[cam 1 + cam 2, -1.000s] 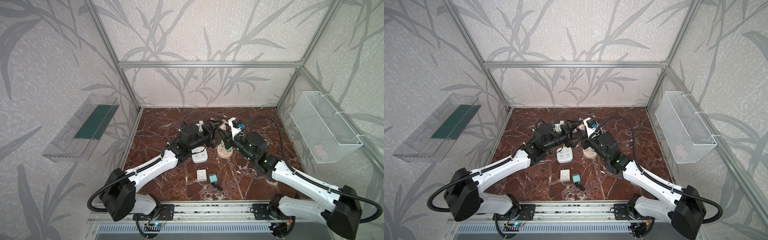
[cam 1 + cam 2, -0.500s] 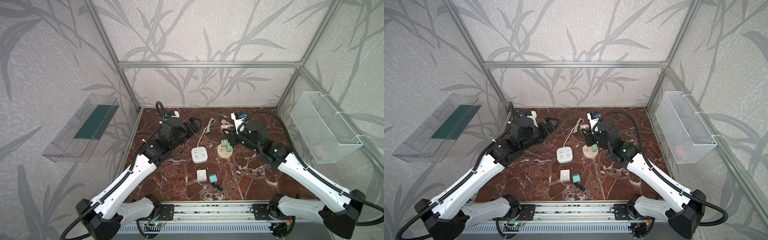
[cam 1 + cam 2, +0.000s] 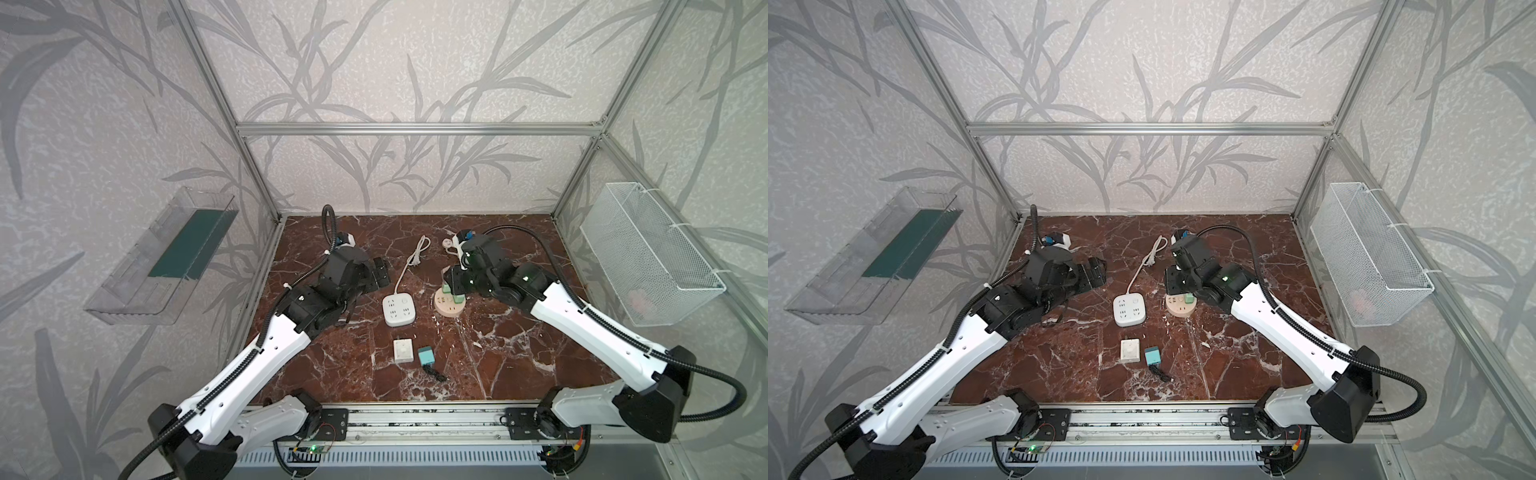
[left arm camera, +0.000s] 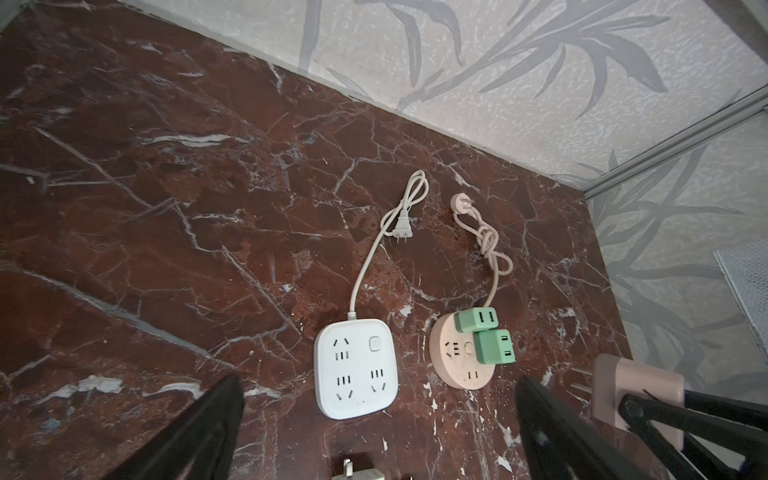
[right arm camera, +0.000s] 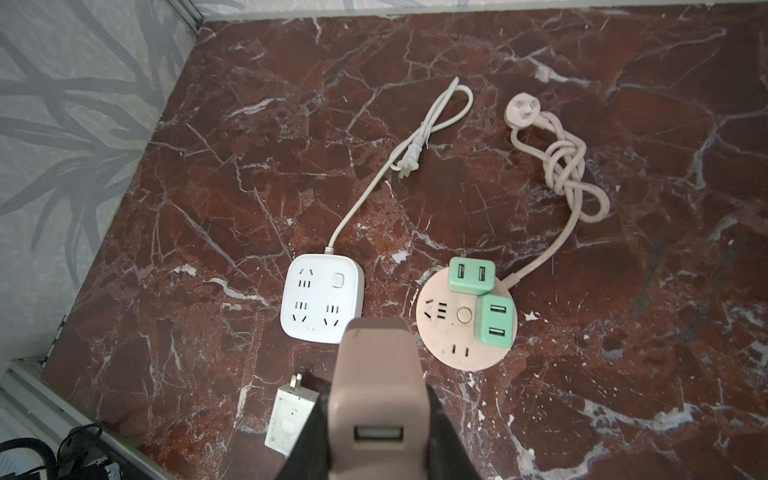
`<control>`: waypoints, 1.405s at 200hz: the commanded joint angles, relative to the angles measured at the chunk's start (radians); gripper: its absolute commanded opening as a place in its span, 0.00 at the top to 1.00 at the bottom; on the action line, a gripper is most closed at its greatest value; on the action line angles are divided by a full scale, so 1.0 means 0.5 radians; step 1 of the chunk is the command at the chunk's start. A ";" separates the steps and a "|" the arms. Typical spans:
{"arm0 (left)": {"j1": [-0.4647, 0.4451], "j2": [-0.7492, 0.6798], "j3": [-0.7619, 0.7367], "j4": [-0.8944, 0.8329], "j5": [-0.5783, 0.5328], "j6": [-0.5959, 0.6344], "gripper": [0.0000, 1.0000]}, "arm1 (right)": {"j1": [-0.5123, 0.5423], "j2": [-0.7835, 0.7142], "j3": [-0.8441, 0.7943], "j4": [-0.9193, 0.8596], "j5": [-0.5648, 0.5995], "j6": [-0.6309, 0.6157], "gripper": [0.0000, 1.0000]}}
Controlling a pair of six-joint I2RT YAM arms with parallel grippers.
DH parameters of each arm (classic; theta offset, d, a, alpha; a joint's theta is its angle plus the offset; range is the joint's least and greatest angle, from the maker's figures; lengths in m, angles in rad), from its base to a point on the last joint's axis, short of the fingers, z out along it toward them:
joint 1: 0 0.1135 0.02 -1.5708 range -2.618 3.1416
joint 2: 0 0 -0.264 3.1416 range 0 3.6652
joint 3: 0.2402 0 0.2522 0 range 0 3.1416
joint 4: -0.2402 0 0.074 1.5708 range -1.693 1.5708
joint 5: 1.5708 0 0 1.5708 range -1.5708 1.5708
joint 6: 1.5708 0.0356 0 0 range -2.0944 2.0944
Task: Insert the plug
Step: 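Open left gripper and draw it back while right gripper holds the pink adapter, then carry the pink adapter with right gripper over the pink round strip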
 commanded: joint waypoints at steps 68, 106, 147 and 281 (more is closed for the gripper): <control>0.009 0.001 -0.122 0.088 0.012 0.139 0.02 | 0.007 0.196 0.249 -0.178 0.048 -0.009 1.00; 0.011 0.023 -0.139 0.114 0.038 0.142 0.02 | 0.001 0.303 0.334 -0.224 0.007 -0.032 1.00; 0.016 0.019 -0.151 0.152 0.048 0.147 0.02 | -0.024 0.430 0.416 -0.288 0.055 0.005 1.00; 0.023 0.000 -0.230 0.237 0.141 0.084 0.03 | -0.110 0.833 0.499 -0.357 0.009 0.016 1.00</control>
